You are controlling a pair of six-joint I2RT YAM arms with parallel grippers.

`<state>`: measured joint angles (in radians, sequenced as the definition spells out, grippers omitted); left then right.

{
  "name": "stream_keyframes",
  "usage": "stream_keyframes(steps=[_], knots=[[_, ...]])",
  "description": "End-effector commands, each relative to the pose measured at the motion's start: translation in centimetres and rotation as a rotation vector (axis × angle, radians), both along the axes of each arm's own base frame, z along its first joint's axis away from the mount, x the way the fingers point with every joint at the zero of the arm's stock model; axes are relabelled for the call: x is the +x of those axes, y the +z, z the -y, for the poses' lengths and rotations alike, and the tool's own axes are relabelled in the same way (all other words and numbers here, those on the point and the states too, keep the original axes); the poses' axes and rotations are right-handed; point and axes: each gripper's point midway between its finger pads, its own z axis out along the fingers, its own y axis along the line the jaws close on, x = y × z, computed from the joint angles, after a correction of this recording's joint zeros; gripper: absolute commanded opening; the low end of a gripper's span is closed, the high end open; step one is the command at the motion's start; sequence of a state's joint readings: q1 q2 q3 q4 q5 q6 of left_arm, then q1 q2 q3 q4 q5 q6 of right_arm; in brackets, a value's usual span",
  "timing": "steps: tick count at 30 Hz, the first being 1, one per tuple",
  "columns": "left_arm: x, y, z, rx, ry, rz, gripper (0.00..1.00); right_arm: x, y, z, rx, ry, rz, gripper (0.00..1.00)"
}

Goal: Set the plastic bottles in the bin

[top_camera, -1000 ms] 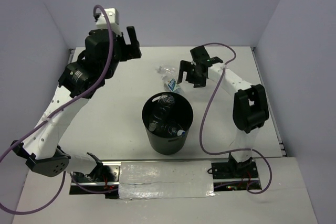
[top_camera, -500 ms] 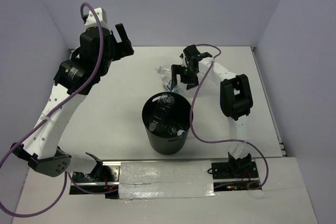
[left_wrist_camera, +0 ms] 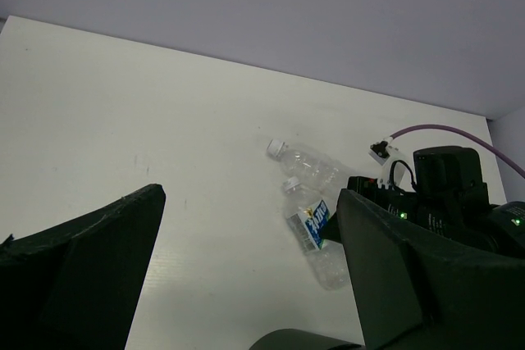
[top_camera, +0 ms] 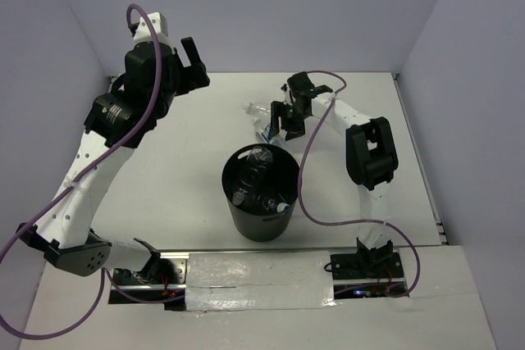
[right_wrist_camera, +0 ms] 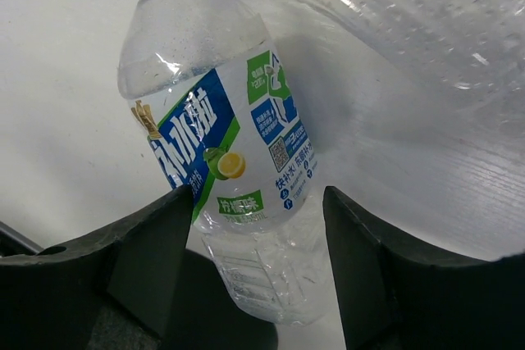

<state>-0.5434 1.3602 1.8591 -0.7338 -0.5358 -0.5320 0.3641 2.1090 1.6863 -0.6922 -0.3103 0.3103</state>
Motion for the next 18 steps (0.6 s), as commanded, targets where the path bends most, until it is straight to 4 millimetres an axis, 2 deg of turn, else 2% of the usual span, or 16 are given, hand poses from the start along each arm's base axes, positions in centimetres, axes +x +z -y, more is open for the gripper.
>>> stream_keyframes(steps=[1,3,7,10,14,16,17,18], knots=[[0.3,1.6,0.2,-0.045,0.002,0.041,0.99,-1.3,-2.1,1.9,-0.104,0.034,-0.036,0.70],[0.3,1.6,0.2,-0.044,0.003,0.042,0.99,-1.7,-1.8,1.7,-0.090,0.063,-0.044,0.72],[0.5,1.3,0.2,-0.037,0.004,0.036,0.99,-2.3,-1.6,1.6,-0.087,0.104,-0.054,0.91],[0.5,1.3,0.2,-0.032,0.007,0.038,0.99,-2.8,-2.1,1.7,-0.102,0.116,-0.065,1.00],[0.7,1.1,0.3,-0.032,0.004,0.036,0.99,-2.9,-2.2,1.8,-0.117,0.113,-0.048,1.00],[0.8,1.0,0.4,-0.031,0.001,0.034,0.99,-2.9,-3.0,1.9,-0.153,0.112,-0.047,0.99],[0.9,0.9,0.5,-0.029,0.001,0.032,0.99,-2.8,-3.3,2.0,-0.165,0.107,-0.050,0.98],[0.9,1.0,0.5,-0.030,-0.001,0.033,0.99,-3.0,-3.9,1.9,-0.181,0.111,-0.059,0.92]])
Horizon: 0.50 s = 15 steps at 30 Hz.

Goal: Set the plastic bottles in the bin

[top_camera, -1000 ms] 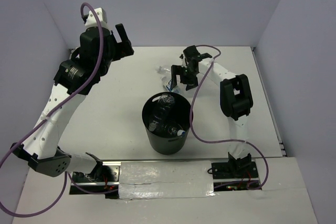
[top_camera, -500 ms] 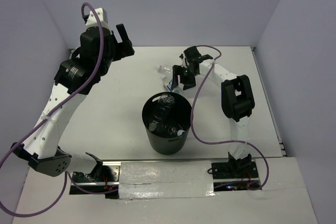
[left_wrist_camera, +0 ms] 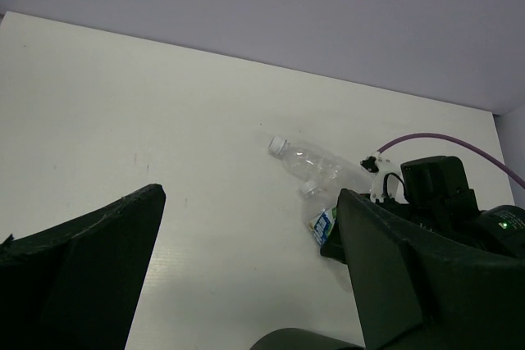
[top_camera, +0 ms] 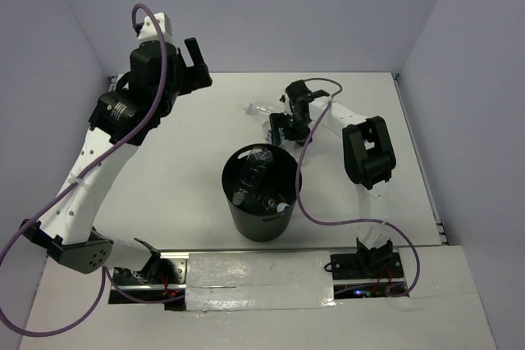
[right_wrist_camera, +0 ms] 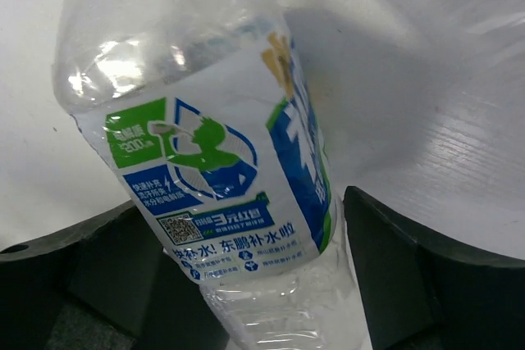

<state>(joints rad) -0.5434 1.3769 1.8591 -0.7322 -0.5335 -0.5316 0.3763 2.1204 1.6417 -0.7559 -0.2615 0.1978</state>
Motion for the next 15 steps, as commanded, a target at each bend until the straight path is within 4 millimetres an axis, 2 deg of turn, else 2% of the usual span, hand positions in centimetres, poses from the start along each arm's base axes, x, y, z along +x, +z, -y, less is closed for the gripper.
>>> stream_keyframes(steps=[1,2,3,5,6,8,13,15], knots=[[0.4,1.6,0.2,-0.039,0.000,0.047,0.99,-0.5,-1.4,0.4,-0.079,0.010,-0.007,0.88],[0.4,1.6,0.2,-0.037,-0.001,0.049,0.99,-0.5,-1.4,0.4,-0.082,0.006,-0.005,0.84],[0.5,1.7,0.2,-0.036,0.000,0.050,0.99,-0.5,-1.2,0.4,-0.081,0.002,0.000,0.76],[0.4,1.7,0.1,-0.033,0.001,0.053,0.99,-0.3,-0.5,0.3,-0.072,-0.005,0.020,0.69],[0.4,1.7,0.1,-0.032,0.002,0.054,0.99,-0.2,0.6,0.2,-0.060,-0.003,0.043,0.63],[0.3,1.8,0.0,-0.034,0.004,0.058,0.99,-0.2,1.8,-0.1,-0.038,0.009,0.056,0.58],[0.3,1.3,-0.5,-0.026,0.031,0.051,0.99,-1.1,7.8,-1.6,0.059,0.096,0.114,0.56],[0.3,1.4,-0.9,-0.018,0.048,0.054,0.99,-1.4,11.4,-2.1,0.104,0.125,0.172,0.54]])
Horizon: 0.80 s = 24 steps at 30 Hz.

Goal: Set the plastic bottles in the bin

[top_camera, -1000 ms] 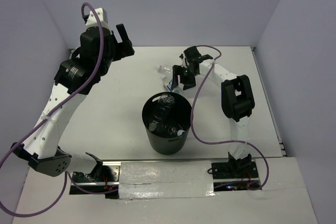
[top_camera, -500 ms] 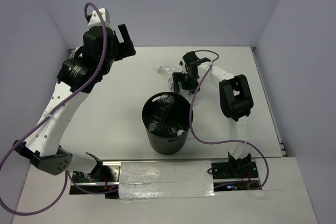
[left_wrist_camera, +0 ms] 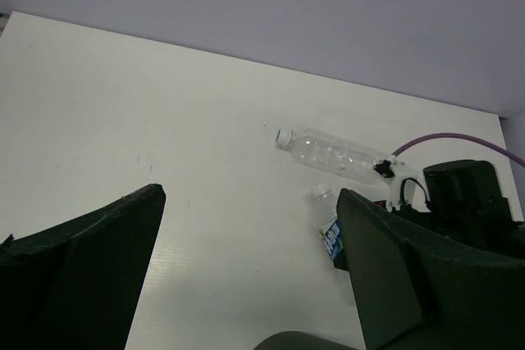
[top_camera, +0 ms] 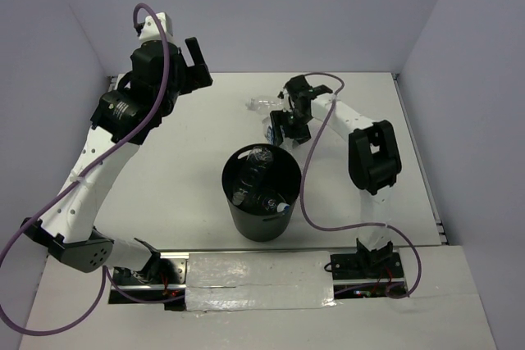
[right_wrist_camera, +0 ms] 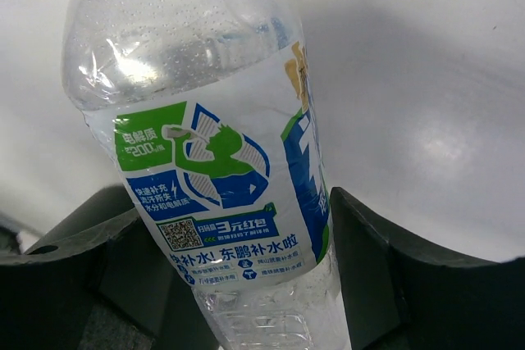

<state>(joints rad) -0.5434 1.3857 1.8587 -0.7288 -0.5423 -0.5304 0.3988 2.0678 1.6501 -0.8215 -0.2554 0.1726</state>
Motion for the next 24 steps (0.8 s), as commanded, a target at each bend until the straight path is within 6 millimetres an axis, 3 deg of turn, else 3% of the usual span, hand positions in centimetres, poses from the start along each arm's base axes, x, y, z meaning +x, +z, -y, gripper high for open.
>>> stream_keyframes(steps=[1,3,5,10,15,17,18,20,21,22,24], knots=[[0.1,1.7,-0.9,-0.032,0.046,0.059,0.99,-0.6,10.3,-1.9,0.136,0.098,0.158,0.54],[0.2,2.1,-1.1,-0.044,0.043,0.067,0.99,-0.9,13.8,-2.1,0.174,0.119,0.220,0.53],[0.2,2.6,-1.4,-0.056,0.042,0.082,0.99,-1.3,15.8,-1.8,0.181,0.111,0.250,0.52],[0.4,3.4,-2.0,-0.049,0.054,0.107,0.99,-1.6,23.1,-0.4,0.183,0.046,0.413,0.50],[0.3,3.4,-2.2,-0.062,0.047,0.107,0.99,-2.9,27.9,0.5,0.218,-0.003,0.524,0.50],[0.4,3.2,-2.3,-0.066,0.049,0.109,0.99,-3.7,28.8,0.3,0.235,0.008,0.560,0.50],[0.3,3.3,-2.4,-0.067,0.049,0.112,0.99,-4.9,30.9,-0.1,0.272,0.031,0.625,0.50],[0.3,3.2,-2.4,-0.068,0.049,0.110,0.99,-6.8,30.9,-1.1,0.306,0.097,0.645,0.51],[0.3,3.1,-2.4,-0.071,0.047,0.108,0.99,-8.9,33.1,-2.4,0.365,0.152,0.724,0.51],[0.4,3.0,-2.4,-0.070,0.048,0.104,0.99,-9.7,31.6,-2.9,0.366,0.181,0.707,0.51],[0.4,2.9,-2.3,-0.079,0.042,0.102,0.99,-12.0,31.5,-4.4,0.422,0.237,0.726,0.51]])
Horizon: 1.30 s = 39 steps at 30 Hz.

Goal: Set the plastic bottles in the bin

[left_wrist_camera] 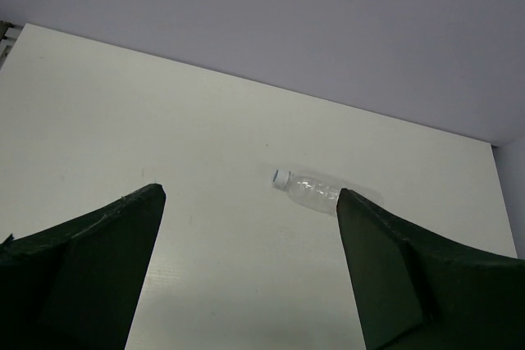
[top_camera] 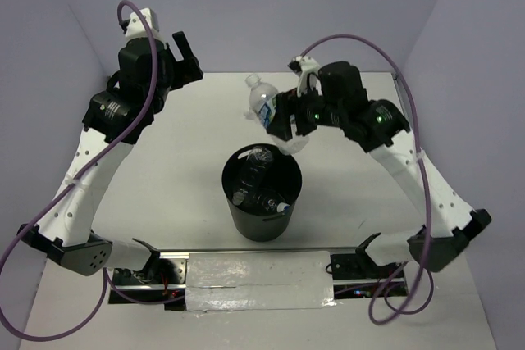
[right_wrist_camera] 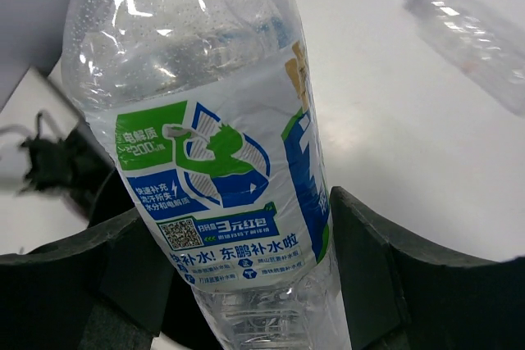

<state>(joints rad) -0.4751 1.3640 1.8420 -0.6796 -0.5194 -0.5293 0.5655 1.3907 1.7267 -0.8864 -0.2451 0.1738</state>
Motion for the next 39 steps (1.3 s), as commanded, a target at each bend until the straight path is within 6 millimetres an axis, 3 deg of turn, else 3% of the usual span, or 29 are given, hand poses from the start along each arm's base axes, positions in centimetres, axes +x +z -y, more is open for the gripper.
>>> stream_keyframes(steps=[1,7,14,19,21,24,28,33,36,37,39], knots=[[-0.3,1.8,-0.2,-0.049,-0.006,0.060,0.99,-3.2,2.6,-2.6,0.114,0.114,0.113,0.51],[-0.6,1.5,-0.1,-0.067,-0.012,0.054,0.99,-6.6,2.0,-5.2,0.235,0.191,0.121,0.51],[-0.8,1.1,-0.3,-0.074,0.001,0.050,0.99,-8.2,-1.4,-6.9,0.223,0.237,0.070,0.53],[-1.0,1.4,-0.6,-0.082,0.012,0.060,0.99,-9.2,-3.1,-7.2,0.197,0.267,0.063,0.77],[-1.0,1.3,-0.8,-0.078,0.021,0.058,0.99,-9.4,-2.9,-6.9,0.192,0.263,0.072,0.93],[-1.0,1.0,-0.7,-0.076,0.015,0.053,0.99,-9.6,-1.6,-6.2,0.197,0.251,0.108,1.00],[-0.8,1.0,-0.7,-0.079,0.021,0.047,0.99,-8.7,0.7,-4.4,0.177,0.175,0.195,1.00],[-1.0,1.6,-0.8,-0.084,0.023,0.071,0.99,-5.5,1.8,-0.5,0.082,-0.062,0.289,1.00],[-0.9,1.4,-0.8,-0.076,0.020,0.062,0.99,-3.2,1.4,1.8,0.077,-0.240,0.262,1.00],[-0.9,1.3,-0.8,-0.076,0.022,0.059,0.99,-1.6,0.3,3.3,0.063,-0.321,0.228,1.00],[-0.8,1.1,-0.6,-0.078,0.015,0.055,0.99,-0.3,-1.2,4.3,0.122,-0.423,0.111,1.00]])
